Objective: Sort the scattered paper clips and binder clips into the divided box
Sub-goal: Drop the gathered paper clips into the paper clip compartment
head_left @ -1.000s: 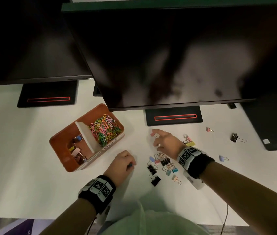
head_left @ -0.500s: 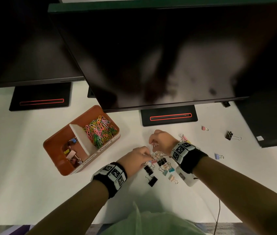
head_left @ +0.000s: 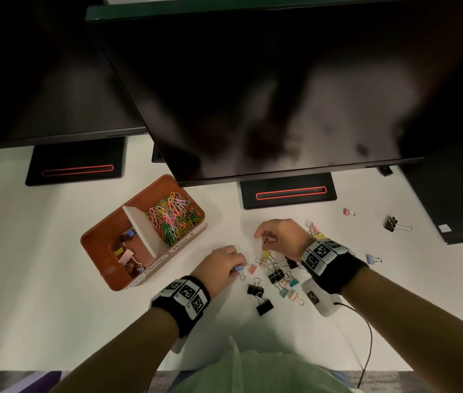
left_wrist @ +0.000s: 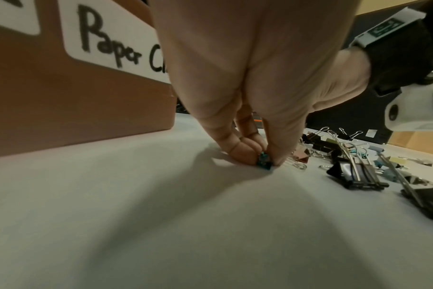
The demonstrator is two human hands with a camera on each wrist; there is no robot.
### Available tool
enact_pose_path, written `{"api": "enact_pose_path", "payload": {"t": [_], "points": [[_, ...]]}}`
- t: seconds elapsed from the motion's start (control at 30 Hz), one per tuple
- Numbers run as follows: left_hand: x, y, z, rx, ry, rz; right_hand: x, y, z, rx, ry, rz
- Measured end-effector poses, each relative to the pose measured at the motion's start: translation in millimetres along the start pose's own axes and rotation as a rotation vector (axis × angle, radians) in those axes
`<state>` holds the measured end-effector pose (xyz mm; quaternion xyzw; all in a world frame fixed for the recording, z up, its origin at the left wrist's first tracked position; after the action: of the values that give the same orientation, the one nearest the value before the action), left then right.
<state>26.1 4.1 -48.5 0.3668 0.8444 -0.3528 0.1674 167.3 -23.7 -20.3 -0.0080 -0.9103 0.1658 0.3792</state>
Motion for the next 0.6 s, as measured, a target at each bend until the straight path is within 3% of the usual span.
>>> {"api": "enact_pose_path", "payload": {"t": [0.23,0.43,0.6], "points": [[16,-7,-9,-0.081,-0.11,-0.077,4,-14,19,0.208,-0.191,-0.051],[21,-20,-17,-0.126,-0.219,-0.104,4,-13,25,0.218,-0.202,-0.033],[5,-48,-42,-0.187,-0.317,-0.039,5,-9,26,0.217,-0.18,0.021]]}}
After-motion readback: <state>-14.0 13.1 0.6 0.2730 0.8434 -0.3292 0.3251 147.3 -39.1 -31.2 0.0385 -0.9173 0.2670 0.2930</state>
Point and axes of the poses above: each hand's wrist, its own y-axis towards the middle knuckle, its own z-axis out of the palm, x = y × z, the point moved 7 cm from there along y, towards the middle knuckle, and after that the axes turned 13 degrees about -z, right-handed, at the moved point
